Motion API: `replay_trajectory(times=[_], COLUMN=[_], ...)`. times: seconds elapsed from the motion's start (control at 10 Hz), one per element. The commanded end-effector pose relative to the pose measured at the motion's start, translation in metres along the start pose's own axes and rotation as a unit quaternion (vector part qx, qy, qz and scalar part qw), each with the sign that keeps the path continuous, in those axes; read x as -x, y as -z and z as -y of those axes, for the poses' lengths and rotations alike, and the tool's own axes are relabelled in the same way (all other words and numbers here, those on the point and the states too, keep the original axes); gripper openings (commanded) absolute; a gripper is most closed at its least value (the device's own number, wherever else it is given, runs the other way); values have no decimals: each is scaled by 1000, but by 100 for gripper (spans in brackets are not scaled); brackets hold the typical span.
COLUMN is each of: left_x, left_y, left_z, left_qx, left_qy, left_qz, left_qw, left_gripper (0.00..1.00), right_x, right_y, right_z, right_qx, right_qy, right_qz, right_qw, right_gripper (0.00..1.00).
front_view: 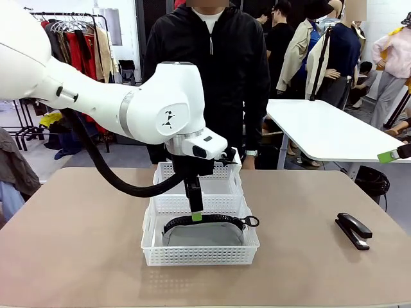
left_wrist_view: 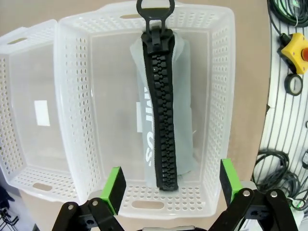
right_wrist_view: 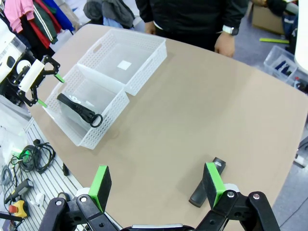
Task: Distribute items into two baskets.
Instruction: Place the picked Pencil pouch into the Organizing basket as instructed by the person, then pick up the Stapler that the person points to.
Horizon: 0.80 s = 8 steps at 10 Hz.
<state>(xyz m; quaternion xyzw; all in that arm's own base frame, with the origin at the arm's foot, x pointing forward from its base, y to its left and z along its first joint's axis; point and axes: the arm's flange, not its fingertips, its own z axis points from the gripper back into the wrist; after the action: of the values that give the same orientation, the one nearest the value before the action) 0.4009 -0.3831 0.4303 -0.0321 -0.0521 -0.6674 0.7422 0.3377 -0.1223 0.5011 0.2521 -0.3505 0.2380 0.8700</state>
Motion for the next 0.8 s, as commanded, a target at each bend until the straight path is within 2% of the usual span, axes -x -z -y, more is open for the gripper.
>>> replay_trajectory(times=[0.0, 0.7], left_x=[-1, -1], left_y=[-2, -1], left_z=[-1, -1], left_qx=[-5, -1], left_qy=[-6, -1], left_qz=[0, 1], left_qw=[1000, 1000], left_gripper=[100, 100], right_x=[0, 0], right_y=[0, 0], right_z=[-1, -1], right_qx=[-3, -3], right_qy=[-2, -2], right_qz=[3, 3], right_qw=[1000, 1000], right_gripper=[100, 100])
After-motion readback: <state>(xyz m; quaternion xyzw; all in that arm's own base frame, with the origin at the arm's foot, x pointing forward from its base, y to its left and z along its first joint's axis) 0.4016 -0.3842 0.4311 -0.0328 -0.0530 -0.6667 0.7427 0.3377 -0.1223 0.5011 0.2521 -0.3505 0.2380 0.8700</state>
